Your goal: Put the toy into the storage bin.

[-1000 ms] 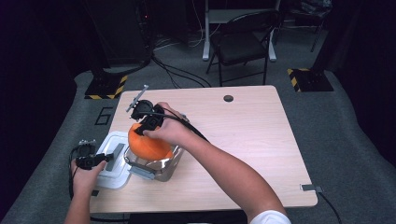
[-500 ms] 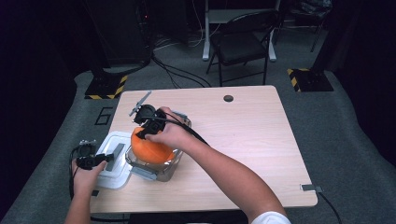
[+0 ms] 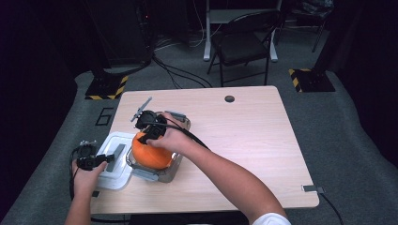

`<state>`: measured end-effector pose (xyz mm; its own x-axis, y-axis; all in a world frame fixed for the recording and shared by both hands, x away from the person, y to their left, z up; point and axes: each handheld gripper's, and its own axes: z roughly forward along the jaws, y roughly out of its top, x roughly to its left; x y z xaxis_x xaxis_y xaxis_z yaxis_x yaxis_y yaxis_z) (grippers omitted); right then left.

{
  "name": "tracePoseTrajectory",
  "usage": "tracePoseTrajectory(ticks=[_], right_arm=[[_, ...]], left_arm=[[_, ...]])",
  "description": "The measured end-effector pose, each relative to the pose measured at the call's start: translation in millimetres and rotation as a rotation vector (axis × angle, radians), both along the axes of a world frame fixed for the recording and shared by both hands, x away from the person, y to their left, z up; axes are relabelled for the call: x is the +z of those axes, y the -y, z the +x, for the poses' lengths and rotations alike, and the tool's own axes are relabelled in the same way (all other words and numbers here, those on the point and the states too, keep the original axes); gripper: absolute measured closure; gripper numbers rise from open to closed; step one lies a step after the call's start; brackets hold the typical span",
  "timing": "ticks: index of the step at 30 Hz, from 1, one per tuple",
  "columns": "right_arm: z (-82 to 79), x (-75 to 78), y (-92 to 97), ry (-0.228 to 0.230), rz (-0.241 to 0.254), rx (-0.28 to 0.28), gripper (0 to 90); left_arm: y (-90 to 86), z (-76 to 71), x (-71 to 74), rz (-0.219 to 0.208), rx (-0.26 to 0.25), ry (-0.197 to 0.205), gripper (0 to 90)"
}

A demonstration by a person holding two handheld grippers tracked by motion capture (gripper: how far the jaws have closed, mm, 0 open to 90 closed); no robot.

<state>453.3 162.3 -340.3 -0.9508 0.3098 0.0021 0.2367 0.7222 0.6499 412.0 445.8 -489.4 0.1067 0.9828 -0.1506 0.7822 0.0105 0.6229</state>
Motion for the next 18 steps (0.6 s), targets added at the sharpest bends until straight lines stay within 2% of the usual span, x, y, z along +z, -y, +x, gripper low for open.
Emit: tracePoseTrajectory(ticks=[18], right_arm=[[-3.1, -25.3, 4.3, -0.031, -0.047, 0.009, 67.6]], left_arm=[[0.2, 0.3, -0.2, 0.0, 0.0, 0.004, 52.8]])
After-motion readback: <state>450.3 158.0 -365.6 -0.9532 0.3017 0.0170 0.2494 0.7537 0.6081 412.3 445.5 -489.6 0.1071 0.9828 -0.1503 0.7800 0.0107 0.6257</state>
